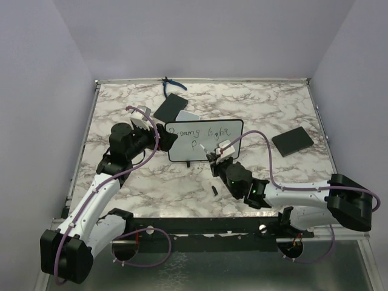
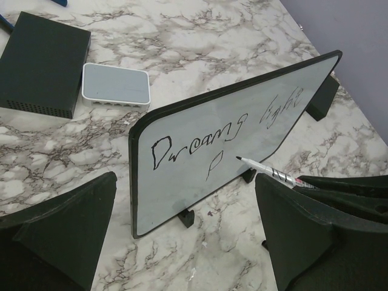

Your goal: Write a sentence on the whiteboard

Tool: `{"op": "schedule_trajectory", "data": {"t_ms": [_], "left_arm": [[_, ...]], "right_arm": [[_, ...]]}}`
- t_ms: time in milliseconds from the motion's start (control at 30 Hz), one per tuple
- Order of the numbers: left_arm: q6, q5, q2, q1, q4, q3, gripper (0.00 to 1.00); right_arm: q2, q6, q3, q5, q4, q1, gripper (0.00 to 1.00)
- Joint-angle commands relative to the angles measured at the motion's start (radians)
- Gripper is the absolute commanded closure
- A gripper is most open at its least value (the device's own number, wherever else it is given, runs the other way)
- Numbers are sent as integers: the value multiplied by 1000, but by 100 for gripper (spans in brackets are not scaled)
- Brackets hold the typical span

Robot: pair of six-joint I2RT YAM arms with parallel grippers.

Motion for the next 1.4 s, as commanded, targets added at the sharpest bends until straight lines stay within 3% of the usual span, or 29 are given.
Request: {"op": "schedule_trajectory", "data": {"t_ms": [0,1367], "left_arm": [[16,-23,-5,-2,-3,-2,2],[14,-14,10,12,-2,1,3]], "right_arm": [[-27,5,-18,-28,6,-18,99],[74,-26,20,4,59,-42,99]]}}
